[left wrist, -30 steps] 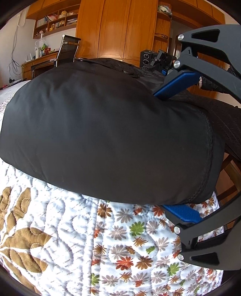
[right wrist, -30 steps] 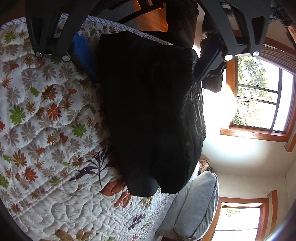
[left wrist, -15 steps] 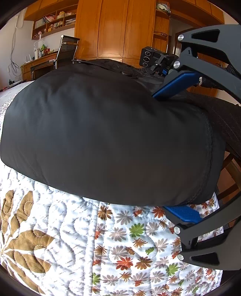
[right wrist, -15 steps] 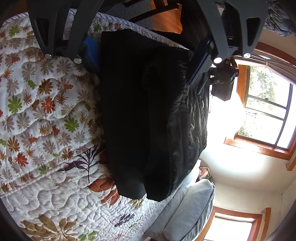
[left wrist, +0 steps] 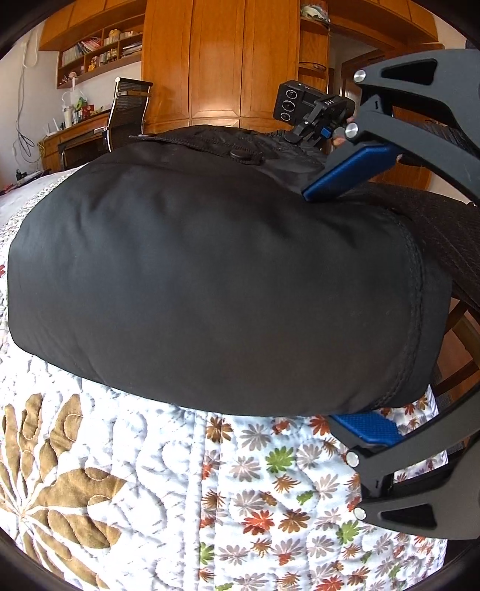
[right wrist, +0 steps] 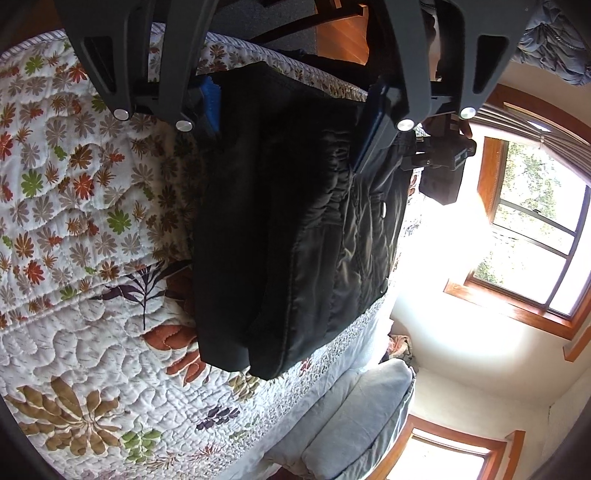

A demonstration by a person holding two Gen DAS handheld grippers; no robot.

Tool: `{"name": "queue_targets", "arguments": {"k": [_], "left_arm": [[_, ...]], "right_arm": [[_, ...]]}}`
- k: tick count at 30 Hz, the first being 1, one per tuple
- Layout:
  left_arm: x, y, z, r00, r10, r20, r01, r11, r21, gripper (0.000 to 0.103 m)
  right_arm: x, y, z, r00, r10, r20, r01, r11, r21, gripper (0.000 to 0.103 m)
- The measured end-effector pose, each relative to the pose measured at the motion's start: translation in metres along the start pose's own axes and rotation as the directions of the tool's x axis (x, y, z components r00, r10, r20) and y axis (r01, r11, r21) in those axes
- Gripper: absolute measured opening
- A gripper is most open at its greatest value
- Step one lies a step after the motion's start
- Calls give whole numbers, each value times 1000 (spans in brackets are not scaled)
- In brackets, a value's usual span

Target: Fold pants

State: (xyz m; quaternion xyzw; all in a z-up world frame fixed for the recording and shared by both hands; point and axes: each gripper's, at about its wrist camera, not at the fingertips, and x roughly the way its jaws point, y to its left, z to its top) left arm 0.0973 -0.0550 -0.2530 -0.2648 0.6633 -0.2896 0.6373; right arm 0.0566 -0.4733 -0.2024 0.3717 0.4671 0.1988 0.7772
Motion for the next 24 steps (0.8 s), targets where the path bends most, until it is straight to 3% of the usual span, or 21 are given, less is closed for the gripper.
{"name": "queue_targets", "arguments": {"k": [6,17,24], "left_arm": [[-11,5,13,1000,-7,23,7,1000,-11,98],[-27,36,35,996,-82,20,84,993,-77,79],[-34,52,38,991,-130,39,133,986,-102,69]], "right_arm": [[17,19,18,1000,13,-9,-13,1000,-25,61],[44,26,52,999,35,-14,-36,998,-48,61],[53,34,56,998,66,-12,-66,996,-55,61]]}}
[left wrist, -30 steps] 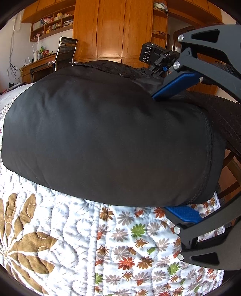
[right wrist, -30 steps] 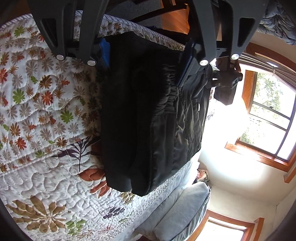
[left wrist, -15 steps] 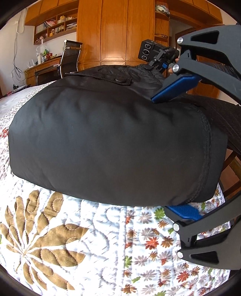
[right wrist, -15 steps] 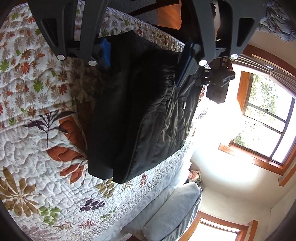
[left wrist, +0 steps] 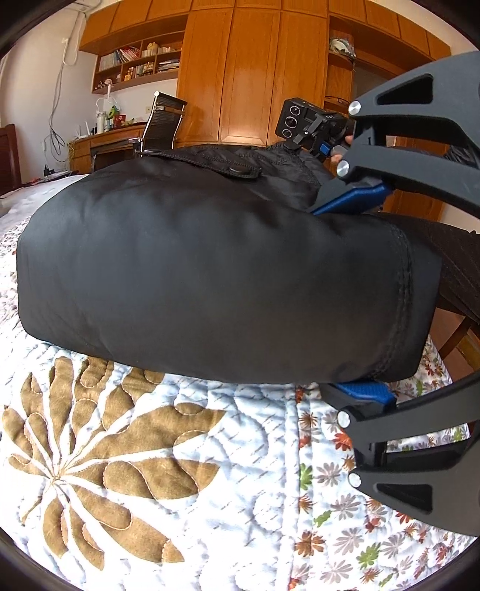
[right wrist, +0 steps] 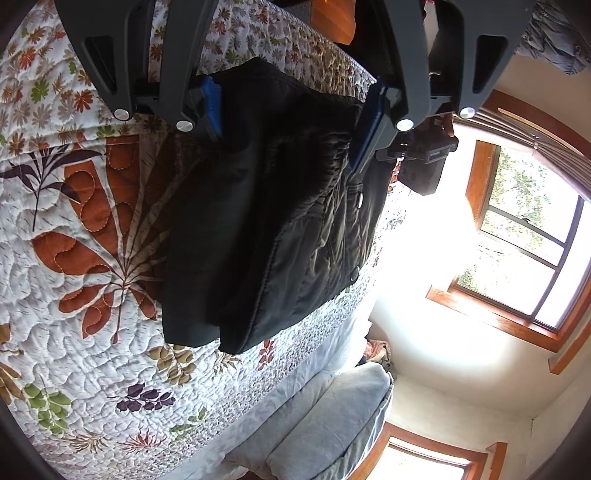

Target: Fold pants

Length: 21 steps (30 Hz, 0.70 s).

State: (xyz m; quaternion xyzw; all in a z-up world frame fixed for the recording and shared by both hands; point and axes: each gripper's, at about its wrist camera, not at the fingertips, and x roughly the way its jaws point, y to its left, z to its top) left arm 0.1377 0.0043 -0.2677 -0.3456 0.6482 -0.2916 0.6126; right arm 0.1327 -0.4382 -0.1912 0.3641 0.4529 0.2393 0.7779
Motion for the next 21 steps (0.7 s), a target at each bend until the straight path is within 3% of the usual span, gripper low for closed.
{"name": "queue_targets", "arguments": {"k": [7,21], "left_arm": [[-17,22,0,1000,-19,21,19,1000,-15,66],[-58,51,20,996,33,82,-31,999,-21,66]], "right_arm": [[9,5,12,1000,16,4,-16,1000,0,61],[50,16,55,1000,13,-22,-13,1000,-25,61]]}}
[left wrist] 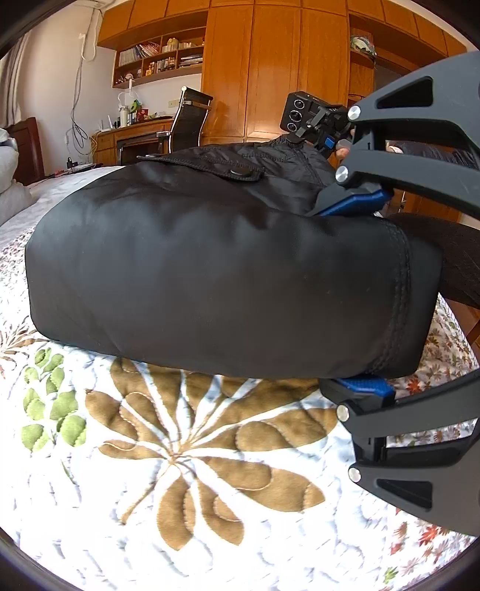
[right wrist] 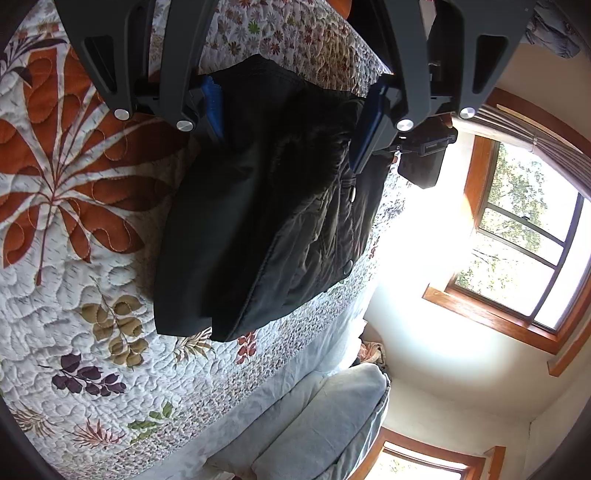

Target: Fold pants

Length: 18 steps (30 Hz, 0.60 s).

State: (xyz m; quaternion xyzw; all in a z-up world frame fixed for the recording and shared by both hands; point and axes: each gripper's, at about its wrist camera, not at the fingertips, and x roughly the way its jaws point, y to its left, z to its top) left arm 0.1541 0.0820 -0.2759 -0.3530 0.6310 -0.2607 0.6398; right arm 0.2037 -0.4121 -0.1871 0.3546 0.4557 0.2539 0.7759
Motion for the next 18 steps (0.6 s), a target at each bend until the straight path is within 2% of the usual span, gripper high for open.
{"name": "queue_targets", "arguments": {"k": [13,18], "left_arm": [[-31,30,26,998,27,54,-26,1000,-17,67],[-42,42,32,997,32,66,-31,999,-17,67]], "right_arm": [[25,2,29,1000,8,-12,-8,1000,-8,61],[26,-3,30,1000,14,-12,-14,1000,-10,61]]}}
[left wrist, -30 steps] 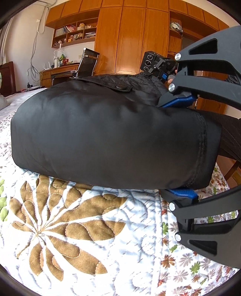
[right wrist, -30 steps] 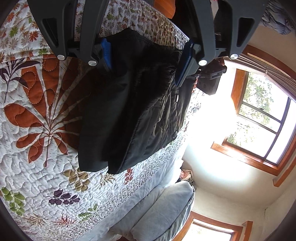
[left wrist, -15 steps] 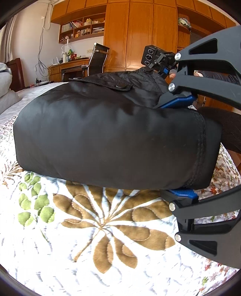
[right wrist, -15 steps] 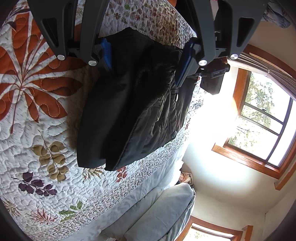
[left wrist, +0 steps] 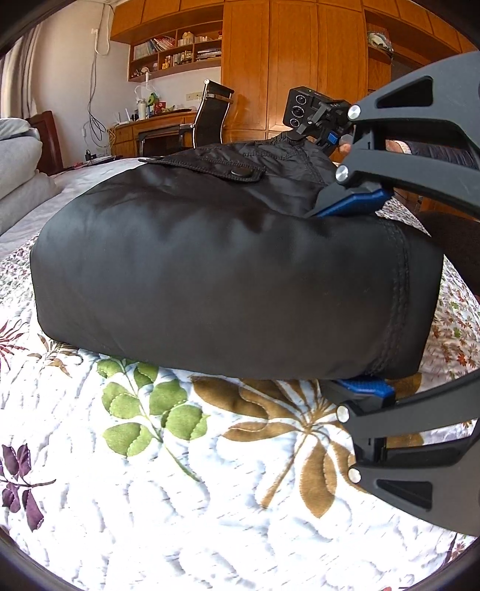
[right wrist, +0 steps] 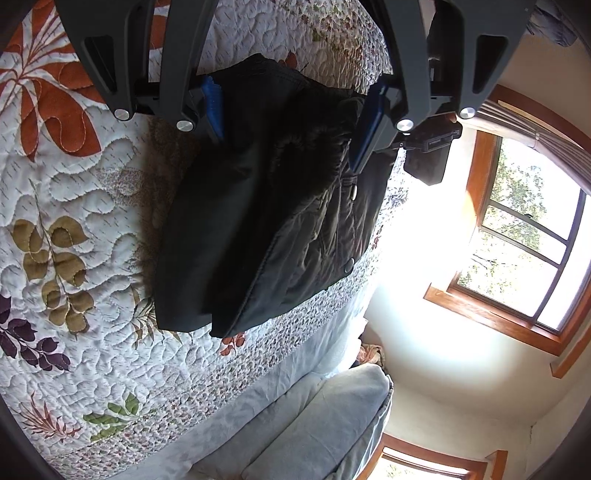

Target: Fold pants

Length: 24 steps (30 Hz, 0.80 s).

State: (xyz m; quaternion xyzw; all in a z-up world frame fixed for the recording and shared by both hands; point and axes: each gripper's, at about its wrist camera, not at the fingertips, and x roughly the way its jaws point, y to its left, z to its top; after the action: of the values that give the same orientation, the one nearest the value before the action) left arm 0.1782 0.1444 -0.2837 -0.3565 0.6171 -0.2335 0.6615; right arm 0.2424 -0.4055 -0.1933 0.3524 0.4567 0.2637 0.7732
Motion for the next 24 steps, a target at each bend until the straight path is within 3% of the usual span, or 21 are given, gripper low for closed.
{"name": "queue_targets", "arguments": {"k": [14,18,24], "left_arm": [[-15,16,5,1000,3,22,-3,1000,6,71],[-16,14,1,1000,10,22,-10,1000,13,74],[-25,19,-11,999,-1,42,1,1000,3,78]], "right_arm": [[7,-13,18,1000,9,24,-9,1000,16,61],[7,-19,16,999,13,29,-14,998,53,75],[-27,-30,4,992,-22,124,9,994,108,76]]}}
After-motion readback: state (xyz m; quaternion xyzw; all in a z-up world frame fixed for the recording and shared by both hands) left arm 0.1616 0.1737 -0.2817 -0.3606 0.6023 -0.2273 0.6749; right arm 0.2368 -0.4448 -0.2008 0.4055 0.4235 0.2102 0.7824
